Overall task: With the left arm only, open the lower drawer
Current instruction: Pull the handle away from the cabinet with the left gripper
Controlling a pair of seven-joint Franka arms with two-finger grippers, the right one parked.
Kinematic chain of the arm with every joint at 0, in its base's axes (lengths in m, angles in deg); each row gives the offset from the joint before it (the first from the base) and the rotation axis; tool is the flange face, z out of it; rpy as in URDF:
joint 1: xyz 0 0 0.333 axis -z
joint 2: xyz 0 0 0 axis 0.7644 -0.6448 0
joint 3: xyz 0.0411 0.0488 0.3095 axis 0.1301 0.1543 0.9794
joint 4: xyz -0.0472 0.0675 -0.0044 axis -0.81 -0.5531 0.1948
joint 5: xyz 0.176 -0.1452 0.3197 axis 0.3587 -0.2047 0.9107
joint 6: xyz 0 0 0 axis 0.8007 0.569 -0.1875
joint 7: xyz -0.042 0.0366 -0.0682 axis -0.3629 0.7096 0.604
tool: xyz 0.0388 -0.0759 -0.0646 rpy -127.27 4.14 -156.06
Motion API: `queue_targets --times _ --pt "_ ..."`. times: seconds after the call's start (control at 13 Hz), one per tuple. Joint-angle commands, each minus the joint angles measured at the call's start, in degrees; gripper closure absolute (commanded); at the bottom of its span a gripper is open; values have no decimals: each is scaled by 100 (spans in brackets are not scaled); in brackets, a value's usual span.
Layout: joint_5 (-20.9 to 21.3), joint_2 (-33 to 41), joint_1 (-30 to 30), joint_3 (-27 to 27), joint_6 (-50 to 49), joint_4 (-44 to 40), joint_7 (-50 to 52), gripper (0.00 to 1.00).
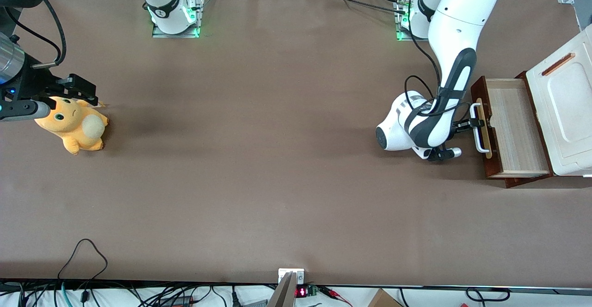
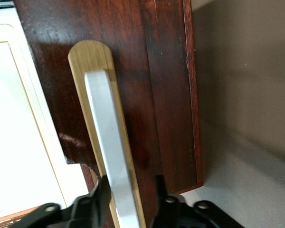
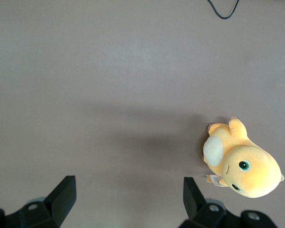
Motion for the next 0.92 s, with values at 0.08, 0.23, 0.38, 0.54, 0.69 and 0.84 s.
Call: queue_targets --times 0.08,0.23,0.38,0.54,0.69,0.84 --pt "-143 -24 71 55 -99 -85 -67 0" --pt "-152 -15 71 55 -99 -85 -93 0" --pt "-178 -7 80 72 -90 -146 -268 0" --pt "-589 46 71 108 -90 -478 -828 0" --pt "-1011 64 62 239 -90 -865 -1260 0" --pt "-1373 160 45 327 -90 -1086 -1603 0"
